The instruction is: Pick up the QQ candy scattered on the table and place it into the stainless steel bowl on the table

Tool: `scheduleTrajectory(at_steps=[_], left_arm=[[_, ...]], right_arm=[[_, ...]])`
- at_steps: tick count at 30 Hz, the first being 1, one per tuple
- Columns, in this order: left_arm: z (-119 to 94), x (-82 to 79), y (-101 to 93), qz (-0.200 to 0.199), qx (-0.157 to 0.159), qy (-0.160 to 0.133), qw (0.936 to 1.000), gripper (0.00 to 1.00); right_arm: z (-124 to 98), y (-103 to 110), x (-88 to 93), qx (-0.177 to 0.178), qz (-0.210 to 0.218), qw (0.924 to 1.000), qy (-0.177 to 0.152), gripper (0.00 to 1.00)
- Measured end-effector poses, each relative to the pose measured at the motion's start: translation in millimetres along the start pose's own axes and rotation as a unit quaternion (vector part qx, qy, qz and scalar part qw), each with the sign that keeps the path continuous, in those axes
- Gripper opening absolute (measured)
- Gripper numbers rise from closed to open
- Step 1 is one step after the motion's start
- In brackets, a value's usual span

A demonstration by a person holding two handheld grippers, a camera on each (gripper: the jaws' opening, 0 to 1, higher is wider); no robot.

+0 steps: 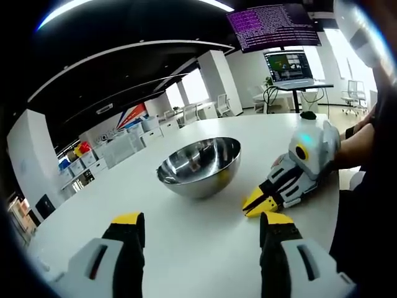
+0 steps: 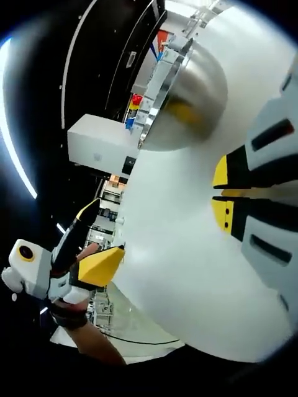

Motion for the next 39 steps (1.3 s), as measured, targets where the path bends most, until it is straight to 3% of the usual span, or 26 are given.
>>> scheduleTrajectory(at_steps=[11,15,19,25,31,35,39], left_arm=[[-1,-0.7,1.5,0.005,-0.002,0.003,1.0,0.75],[-2,-0.8,2.2,0.006,-0.002,0.003,1.0,0.75],[-3,-2.1,3.1,0.005,-0.003,0.0,1.0,0.75],[-3,-2.8,2.4,0.007,-0.002,-0.001,1.0,0.75],[-5,-3.2,2.0,0.007,-0.005,-0.002,1.0,0.75],[-7,-2.5,1.4,0.007,-0.005,-0.001,1.0,0.75],[-8,-2.2,1.6,0.005,-0.006,-0.002,1.0,0.75]], right_arm=[[-10,-3,-12.2,-0.009,0.045,0.9986,-0.026,0.04],[-19,-8,-26.8,-0.002,0.037,0.9984,-0.042,0.04],[-32,-17,-52.7,0.008,0.035,0.9968,-0.072,0.04],[-51,-45,-94.5,0.049,0.01,0.9927,-0.11,0.03],[-58,-85,-122.9,0.084,0.029,0.9865,-0.137,0.03],[-52,-108,-131.5,0.096,0.059,0.9824,-0.149,0.03],[-35,-124,-122.6,0.096,0.079,0.9839,-0.128,0.03]])
Point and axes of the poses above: the point that each gripper's makers call its tool centre point, and the gripper's own axes: z roughly forward along the fingers, y roughly to its left, x roughly out of its underside, the point moved 8 cm from there along -z, roughly backward along the fingers, and after that the axes turned 4 degrees about -x, right-handed, at the moved point
